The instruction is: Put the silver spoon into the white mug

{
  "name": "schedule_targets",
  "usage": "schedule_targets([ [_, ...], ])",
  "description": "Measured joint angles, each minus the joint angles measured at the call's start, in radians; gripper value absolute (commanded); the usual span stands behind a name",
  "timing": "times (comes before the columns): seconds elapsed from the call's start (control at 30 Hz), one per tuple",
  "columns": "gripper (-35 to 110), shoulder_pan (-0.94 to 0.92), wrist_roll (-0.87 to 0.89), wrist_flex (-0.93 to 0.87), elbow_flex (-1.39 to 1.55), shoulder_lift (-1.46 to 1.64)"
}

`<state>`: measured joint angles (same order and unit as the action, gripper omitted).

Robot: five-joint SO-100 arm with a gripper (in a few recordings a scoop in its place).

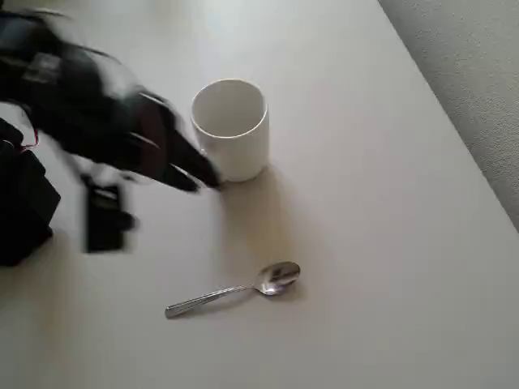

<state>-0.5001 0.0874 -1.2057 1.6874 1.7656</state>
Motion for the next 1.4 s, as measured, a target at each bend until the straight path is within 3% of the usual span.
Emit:
schedule_targets([
  [0.3,21,-0.074,0.117,-0.104,-0.288,-0.48],
  [0.8,20,-0.232,0.155,-0.129,-0.425,-0.635],
  [1.4,20,-0.224,0.212,-0.176,-0.574,-0.758],
])
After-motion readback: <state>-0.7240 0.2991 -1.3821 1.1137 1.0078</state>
